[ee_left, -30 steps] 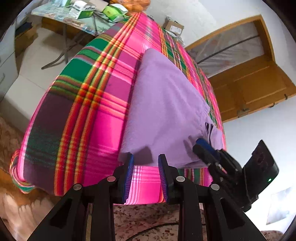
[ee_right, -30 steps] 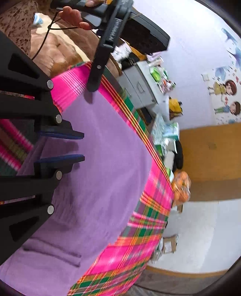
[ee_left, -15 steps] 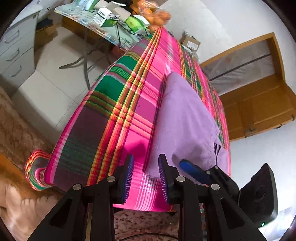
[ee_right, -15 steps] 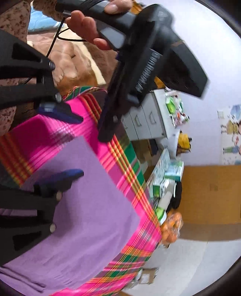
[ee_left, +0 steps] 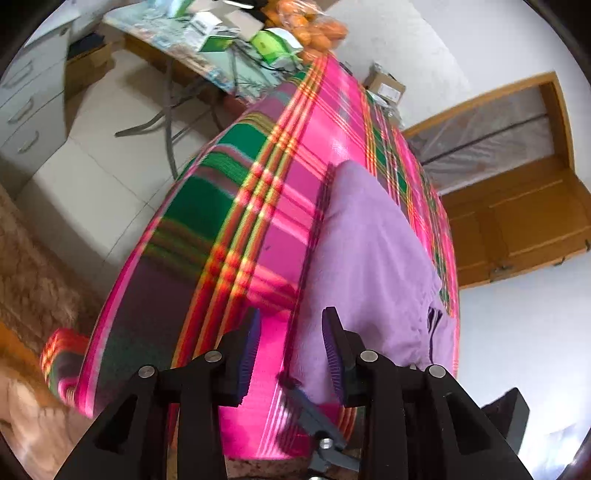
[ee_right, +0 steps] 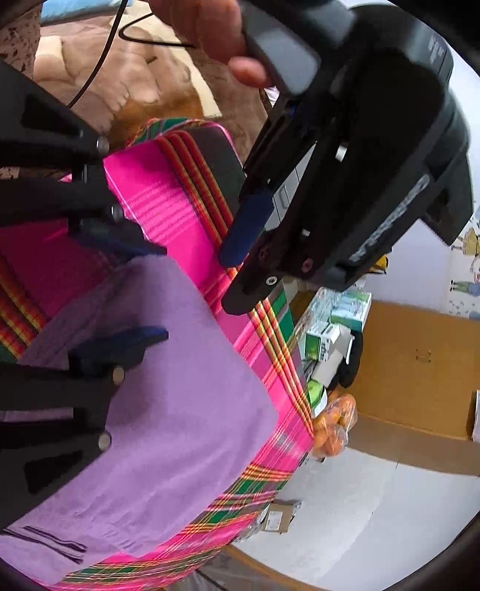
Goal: Fold clothes
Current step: 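Grasp the purple garment's edge with the left gripper while the right gripper pinches beside it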
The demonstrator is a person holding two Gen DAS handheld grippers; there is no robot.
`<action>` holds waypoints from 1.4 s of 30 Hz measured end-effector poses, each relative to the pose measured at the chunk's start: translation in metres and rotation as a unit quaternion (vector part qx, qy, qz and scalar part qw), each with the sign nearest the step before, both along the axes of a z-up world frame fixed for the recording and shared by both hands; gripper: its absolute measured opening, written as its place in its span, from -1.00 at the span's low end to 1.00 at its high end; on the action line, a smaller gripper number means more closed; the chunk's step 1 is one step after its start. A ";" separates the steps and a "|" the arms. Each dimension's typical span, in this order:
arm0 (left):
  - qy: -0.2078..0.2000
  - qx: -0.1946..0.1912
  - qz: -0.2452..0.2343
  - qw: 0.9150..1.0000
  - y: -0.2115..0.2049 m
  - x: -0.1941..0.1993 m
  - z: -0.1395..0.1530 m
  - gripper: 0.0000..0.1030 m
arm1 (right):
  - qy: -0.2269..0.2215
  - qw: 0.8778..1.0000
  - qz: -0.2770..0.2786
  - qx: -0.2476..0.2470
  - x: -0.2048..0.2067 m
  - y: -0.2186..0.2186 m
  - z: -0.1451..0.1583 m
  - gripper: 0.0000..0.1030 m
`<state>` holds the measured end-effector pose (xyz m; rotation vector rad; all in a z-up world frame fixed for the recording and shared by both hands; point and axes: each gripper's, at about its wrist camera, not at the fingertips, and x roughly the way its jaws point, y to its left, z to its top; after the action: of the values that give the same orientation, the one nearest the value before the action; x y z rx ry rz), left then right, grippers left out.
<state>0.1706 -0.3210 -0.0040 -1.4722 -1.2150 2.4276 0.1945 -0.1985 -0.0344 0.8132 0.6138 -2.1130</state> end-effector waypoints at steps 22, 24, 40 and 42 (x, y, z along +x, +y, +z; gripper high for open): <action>-0.015 0.084 -0.062 0.994 0.002 -0.121 -0.013 -0.35 | -0.024 0.998 0.004 -0.066 0.003 0.035 0.025 -0.63; -0.013 0.084 -0.064 0.994 0.003 -0.129 -0.013 -0.35 | -0.024 0.997 0.004 -0.068 0.004 0.037 0.026 -0.63; -0.012 0.061 -0.052 0.997 0.011 -0.151 -0.009 -0.59 | -0.029 0.995 -0.002 -0.092 -0.003 0.052 0.033 -0.65; -0.010 0.060 -0.051 0.997 0.014 -0.151 -0.005 -0.59 | -0.028 0.994 -0.006 -0.101 -0.003 0.059 0.036 -0.65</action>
<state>0.0191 -0.3066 -0.0086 -1.4884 -1.2330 2.2392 0.1916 -0.1396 0.0020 0.7606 0.3589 -2.1147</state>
